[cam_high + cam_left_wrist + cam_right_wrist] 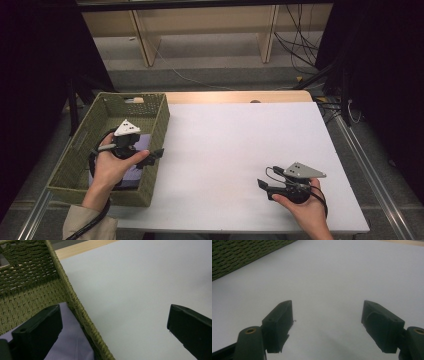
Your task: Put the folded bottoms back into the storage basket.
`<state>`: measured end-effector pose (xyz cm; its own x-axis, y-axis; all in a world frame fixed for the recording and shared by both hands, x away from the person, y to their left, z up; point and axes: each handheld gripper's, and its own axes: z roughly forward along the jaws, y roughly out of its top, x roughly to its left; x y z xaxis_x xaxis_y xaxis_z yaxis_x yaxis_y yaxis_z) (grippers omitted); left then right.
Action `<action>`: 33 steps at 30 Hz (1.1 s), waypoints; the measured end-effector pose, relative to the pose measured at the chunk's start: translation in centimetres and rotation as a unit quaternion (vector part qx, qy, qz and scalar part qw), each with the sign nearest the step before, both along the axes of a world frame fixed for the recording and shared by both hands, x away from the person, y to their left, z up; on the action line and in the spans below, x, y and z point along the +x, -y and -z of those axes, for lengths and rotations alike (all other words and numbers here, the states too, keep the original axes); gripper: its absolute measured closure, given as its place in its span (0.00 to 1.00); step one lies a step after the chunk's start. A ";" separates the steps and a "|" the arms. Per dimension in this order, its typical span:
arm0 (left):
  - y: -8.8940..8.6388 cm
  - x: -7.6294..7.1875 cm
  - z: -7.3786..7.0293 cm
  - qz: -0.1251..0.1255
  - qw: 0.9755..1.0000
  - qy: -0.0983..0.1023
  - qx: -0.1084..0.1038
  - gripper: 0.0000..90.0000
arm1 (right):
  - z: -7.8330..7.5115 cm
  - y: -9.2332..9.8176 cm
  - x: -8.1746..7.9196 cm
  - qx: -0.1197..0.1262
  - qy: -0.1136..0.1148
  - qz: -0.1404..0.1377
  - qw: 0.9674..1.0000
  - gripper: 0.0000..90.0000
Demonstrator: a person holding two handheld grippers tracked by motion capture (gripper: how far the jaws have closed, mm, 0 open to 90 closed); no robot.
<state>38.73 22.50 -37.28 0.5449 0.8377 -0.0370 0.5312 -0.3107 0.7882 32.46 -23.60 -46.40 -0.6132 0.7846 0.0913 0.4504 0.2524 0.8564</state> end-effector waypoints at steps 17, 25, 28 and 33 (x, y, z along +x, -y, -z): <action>1.7 -1.9 0.1 0.030 0.999 0.026 -0.011 0.00 | 0.0 0.6 -0.1 0.004 0.000 -0.002 1.000 0.29; 1.9 -2.7 0.0 0.040 0.999 0.023 -0.012 0.00 | 0.1 0.7 -0.1 0.006 -0.002 -0.004 1.000 0.29; 2.0 -3.0 0.1 0.043 0.999 0.022 -0.012 0.00 | 0.2 0.6 -0.1 0.009 -0.002 -0.003 1.000 0.29; 2.2 -3.4 0.3 0.052 0.998 0.024 -0.013 0.00 | 0.2 0.6 -0.1 0.007 -0.002 -0.003 1.000 0.29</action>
